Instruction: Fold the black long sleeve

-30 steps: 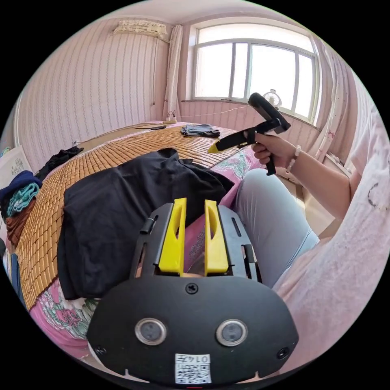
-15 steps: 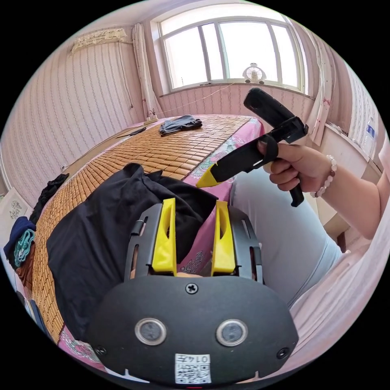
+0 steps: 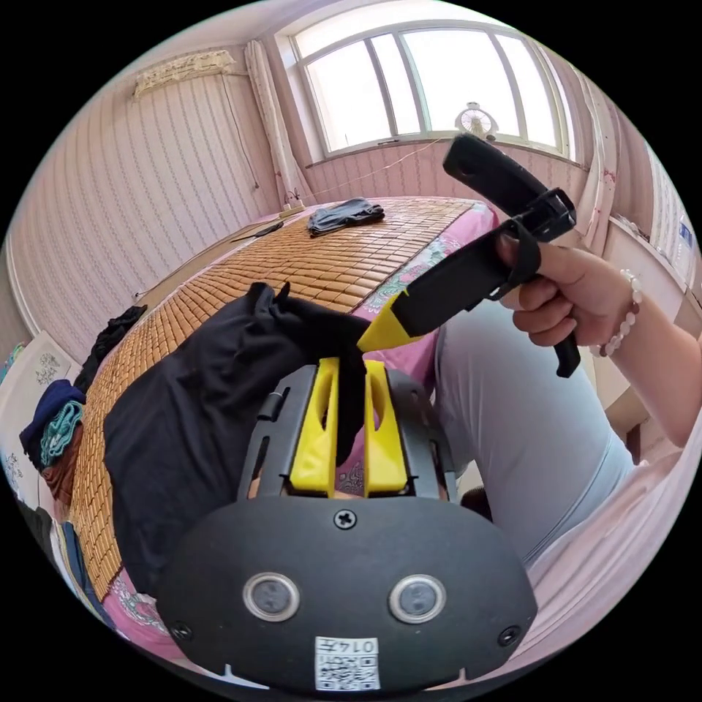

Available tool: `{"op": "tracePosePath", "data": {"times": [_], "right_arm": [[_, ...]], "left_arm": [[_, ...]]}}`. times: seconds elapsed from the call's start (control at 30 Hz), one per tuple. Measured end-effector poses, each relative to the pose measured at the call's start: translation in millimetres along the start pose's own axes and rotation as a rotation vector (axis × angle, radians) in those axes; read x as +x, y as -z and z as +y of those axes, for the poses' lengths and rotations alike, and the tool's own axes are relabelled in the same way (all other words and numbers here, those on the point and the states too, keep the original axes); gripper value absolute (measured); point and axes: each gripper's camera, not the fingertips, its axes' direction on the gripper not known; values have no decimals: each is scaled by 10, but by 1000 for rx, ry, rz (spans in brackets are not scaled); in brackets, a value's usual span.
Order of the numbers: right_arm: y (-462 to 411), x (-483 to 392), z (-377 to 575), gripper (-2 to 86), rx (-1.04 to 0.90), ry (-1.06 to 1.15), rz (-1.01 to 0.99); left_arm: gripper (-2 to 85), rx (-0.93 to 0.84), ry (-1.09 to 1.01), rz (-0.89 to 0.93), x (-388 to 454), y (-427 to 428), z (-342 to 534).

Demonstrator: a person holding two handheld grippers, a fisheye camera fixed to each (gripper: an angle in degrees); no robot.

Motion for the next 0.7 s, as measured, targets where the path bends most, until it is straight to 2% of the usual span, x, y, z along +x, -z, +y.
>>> {"op": "tracePosePath", "data": {"times": [0.1,0.27,0.37,0.5,0.63,0.7], "right_arm": [[317,82,40,58,97,-25,-3],[601,584,70,158,223,-249,9],[493,759,-82,175,248,-300,-96],[348,880,-301,157,317,-342,-156],[351,980,-439,50,381,-384,-89],[399,971,-488,39,392,-367,-100]], "left_arm": [[9,48,32,32,-141,211,6],[-1,127,74,96,-323,655,101],[-2,149,75,127,-359,848,150],[-3,167,60,139,-394,1013,178],[-4,181,54,146,-507,1128,168],[-4,184,56,150,-586,1142,129]]}}
